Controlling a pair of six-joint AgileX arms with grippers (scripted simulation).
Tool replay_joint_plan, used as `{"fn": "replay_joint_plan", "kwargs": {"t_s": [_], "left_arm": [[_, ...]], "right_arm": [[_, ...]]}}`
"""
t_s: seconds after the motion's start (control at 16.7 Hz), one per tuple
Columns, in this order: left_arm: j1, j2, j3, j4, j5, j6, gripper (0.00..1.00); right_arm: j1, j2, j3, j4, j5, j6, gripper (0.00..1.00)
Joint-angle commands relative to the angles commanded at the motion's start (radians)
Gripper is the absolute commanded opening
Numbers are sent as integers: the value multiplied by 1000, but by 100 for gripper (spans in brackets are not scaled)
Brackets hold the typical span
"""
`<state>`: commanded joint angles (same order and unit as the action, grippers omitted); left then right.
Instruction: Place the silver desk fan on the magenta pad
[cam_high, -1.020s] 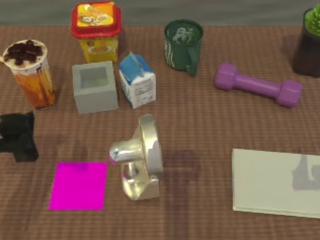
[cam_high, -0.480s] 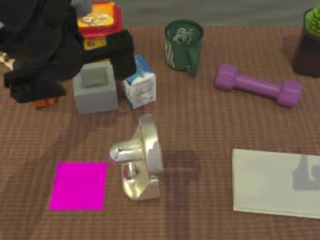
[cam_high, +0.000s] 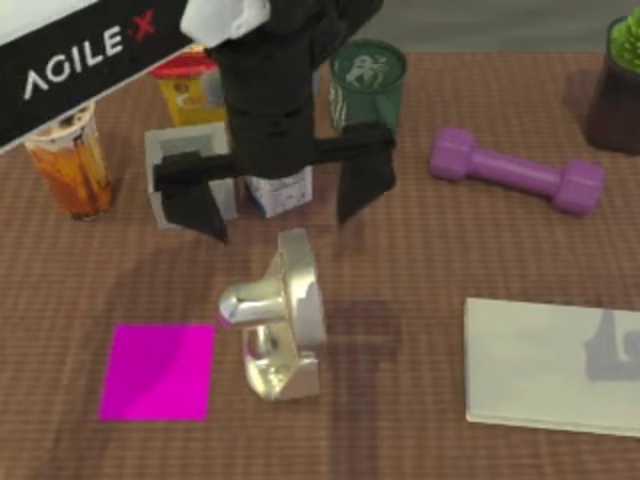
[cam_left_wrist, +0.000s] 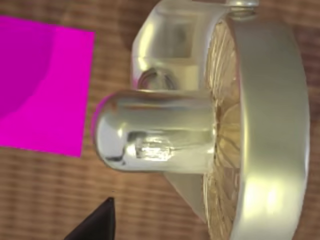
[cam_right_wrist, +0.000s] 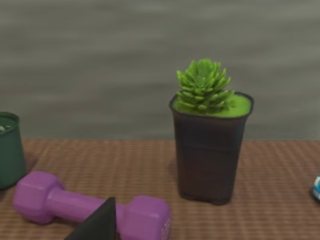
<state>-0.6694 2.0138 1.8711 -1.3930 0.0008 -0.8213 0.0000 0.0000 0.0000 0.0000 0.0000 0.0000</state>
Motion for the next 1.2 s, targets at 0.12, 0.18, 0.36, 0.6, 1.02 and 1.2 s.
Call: {"fn": "replay_joint_plan", "kwargs": {"t_s": [0.12, 0.18, 0.36, 0.6, 1.02, 1.2], "left_arm": [[-11, 31, 24, -26, 0, -13, 100], [-11, 32, 24, -27, 0, -14, 100], [-11, 32, 24, -27, 0, -14, 100], [-8, 30, -20, 17, 0, -10, 100], [-10, 34, -171, 170, 0, -12, 100], [-10, 34, -171, 170, 0, -12, 92]], "right_arm": [[0, 0, 0, 0, 0, 0, 100], [0, 0, 0, 0, 0, 0, 100], [0, 0, 0, 0, 0, 0, 100], [0, 0, 0, 0, 0, 0, 100], [0, 0, 0, 0, 0, 0, 100], [0, 0, 0, 0, 0, 0, 100]]}}
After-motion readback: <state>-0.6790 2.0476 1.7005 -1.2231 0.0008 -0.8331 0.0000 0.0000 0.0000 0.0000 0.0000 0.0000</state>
